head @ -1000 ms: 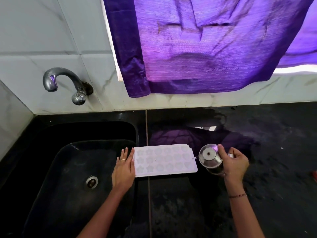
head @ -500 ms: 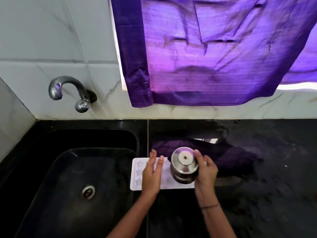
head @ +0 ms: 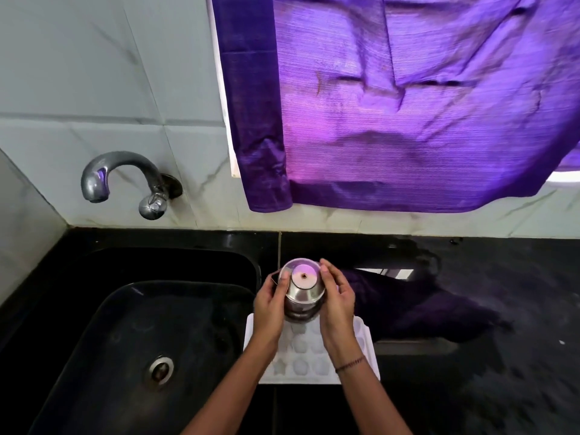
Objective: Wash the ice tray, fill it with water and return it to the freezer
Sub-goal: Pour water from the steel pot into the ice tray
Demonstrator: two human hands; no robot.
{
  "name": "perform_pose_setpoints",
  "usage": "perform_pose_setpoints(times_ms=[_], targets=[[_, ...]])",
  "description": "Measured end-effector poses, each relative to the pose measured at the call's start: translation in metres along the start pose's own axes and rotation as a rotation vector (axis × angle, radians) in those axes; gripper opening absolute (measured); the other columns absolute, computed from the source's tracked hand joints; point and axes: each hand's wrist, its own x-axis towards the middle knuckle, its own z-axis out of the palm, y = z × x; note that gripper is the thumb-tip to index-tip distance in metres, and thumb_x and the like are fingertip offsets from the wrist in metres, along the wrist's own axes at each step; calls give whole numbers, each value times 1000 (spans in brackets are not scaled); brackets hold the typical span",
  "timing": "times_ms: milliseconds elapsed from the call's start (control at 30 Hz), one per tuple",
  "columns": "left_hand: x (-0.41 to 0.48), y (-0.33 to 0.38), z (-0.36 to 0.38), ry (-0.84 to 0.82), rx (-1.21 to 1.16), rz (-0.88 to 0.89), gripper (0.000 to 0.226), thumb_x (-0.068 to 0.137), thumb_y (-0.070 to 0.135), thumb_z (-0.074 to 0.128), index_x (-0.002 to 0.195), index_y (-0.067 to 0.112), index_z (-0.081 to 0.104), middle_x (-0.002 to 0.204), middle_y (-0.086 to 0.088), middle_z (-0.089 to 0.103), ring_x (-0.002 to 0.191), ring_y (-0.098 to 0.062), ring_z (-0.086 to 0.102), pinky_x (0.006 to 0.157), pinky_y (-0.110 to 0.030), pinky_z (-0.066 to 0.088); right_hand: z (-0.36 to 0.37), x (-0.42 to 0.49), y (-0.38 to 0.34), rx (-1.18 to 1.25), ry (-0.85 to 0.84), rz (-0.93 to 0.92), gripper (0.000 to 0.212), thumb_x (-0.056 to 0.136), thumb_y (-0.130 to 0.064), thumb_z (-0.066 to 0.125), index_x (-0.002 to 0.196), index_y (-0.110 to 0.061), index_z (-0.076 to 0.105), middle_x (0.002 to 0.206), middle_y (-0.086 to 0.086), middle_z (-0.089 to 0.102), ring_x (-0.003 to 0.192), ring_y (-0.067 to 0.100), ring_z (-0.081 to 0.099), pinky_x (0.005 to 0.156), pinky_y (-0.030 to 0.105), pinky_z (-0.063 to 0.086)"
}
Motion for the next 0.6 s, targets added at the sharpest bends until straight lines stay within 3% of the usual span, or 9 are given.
perform_pose_setpoints(times_ms=[133,300,467,600], targets=[[28,-10,0,0,9,-44,19,94,29,52,102,20,66,102,-2,71,98,-15,65,82,-25,49,7,31,-2,-22,-72,62,12,87,-10,63,94,-12,72,98,6,74,92,16,68,77,21,53],[54,-25,1,-34,66,-97,26,95,26,50,113,12,63,106,-6,70,103,-19,64,90,-30,49,5,54,8,-18,-44,90,11,86,-8,63,91,-9,72,94,7,74,91,16,68,77,19,53],[66,-35,3,-72,91,-121,23,96,23,49,110,11,64,105,-7,69,100,-18,64,87,-26,49,0,64,20,14,23,102,10,86,-5,63,89,-9,72,84,0,75,84,11,69,71,17,53],[69,-41,2,-48,91,-131,21,96,22,49,107,13,64,103,-7,69,98,-18,63,83,-24,50,-3,68,28,33,52,121,11,85,-6,64,93,-6,71,90,4,74,84,12,69,72,18,54]])
